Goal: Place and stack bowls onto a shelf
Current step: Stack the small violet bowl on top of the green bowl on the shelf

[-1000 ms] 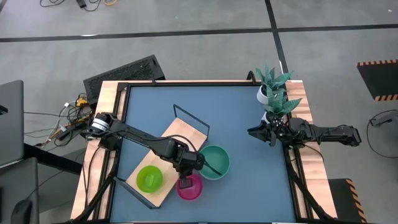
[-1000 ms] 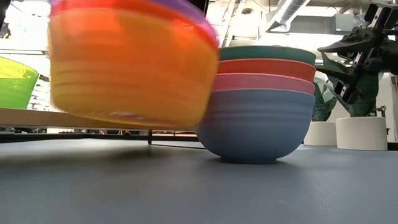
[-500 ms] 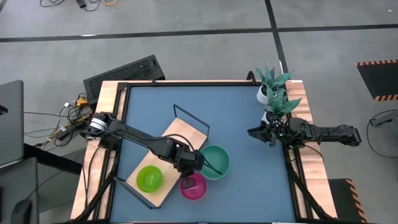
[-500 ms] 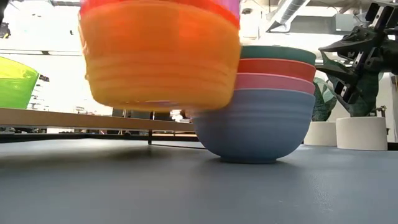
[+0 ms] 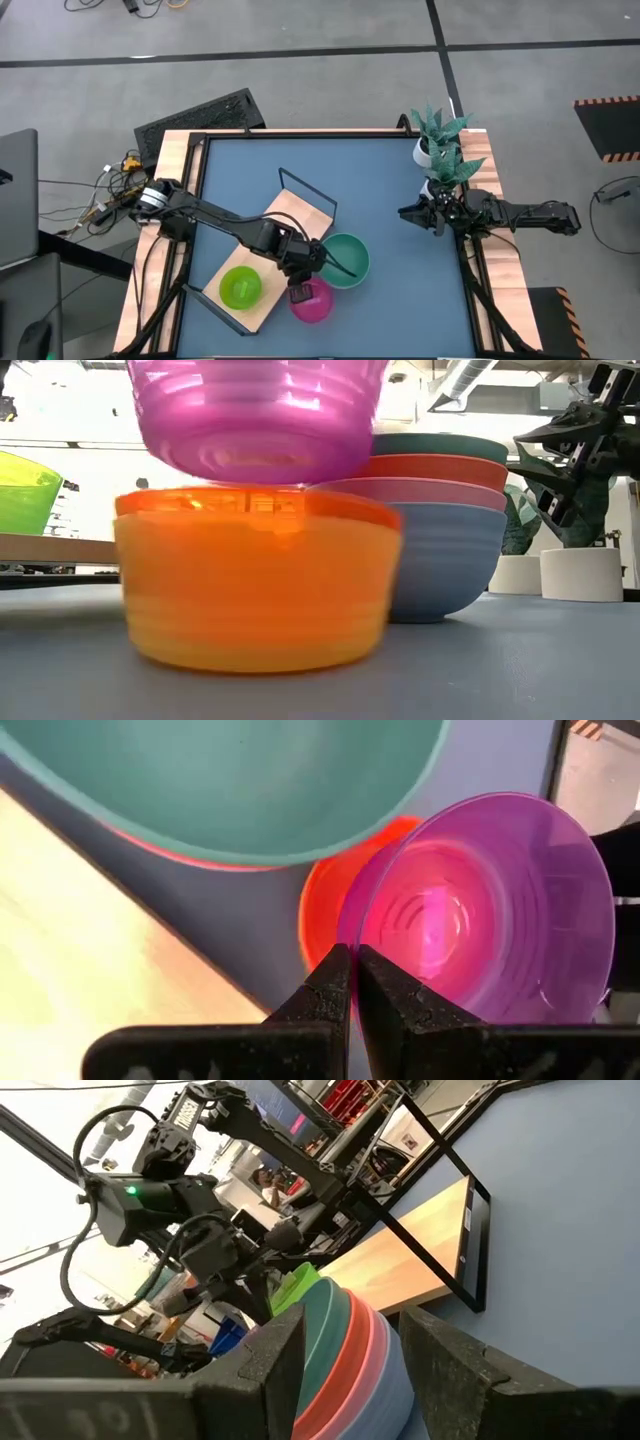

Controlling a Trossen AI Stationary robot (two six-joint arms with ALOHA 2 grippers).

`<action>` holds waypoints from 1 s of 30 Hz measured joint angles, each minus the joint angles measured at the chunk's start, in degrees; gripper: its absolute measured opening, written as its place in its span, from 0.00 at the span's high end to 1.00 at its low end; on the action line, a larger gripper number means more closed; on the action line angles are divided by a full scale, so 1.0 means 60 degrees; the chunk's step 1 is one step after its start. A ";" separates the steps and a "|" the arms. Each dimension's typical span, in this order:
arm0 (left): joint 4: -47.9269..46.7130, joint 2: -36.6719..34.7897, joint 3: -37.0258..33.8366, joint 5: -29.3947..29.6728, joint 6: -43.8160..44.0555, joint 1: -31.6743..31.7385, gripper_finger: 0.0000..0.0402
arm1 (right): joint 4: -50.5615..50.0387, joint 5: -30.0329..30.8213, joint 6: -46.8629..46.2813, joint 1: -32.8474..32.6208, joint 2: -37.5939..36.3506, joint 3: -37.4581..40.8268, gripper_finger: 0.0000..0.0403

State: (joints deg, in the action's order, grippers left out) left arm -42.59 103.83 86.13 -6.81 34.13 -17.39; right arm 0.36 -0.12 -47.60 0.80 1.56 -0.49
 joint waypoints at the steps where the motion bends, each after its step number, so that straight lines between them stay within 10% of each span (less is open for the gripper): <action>1: -0.0010 -0.0089 0.0003 0.0000 0.0014 -0.0004 1.00 | 0.0000 0.0004 -0.0003 0.0000 -0.0003 0.0000 0.53; 23: -0.5497 -0.3401 -0.0323 0.1527 0.2112 -0.1152 1.00 | 0.0000 0.0006 0.0008 0.0007 -0.0003 0.0000 0.53; 30: -0.4892 -0.4395 -0.1900 0.1249 0.2469 -0.1597 1.00 | 0.0000 0.0007 0.0004 0.0007 -0.0003 0.0000 0.53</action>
State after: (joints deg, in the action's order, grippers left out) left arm -71.95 77.47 74.73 0.68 48.95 -26.97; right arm 0.36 -0.08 -47.57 0.84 1.54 -0.49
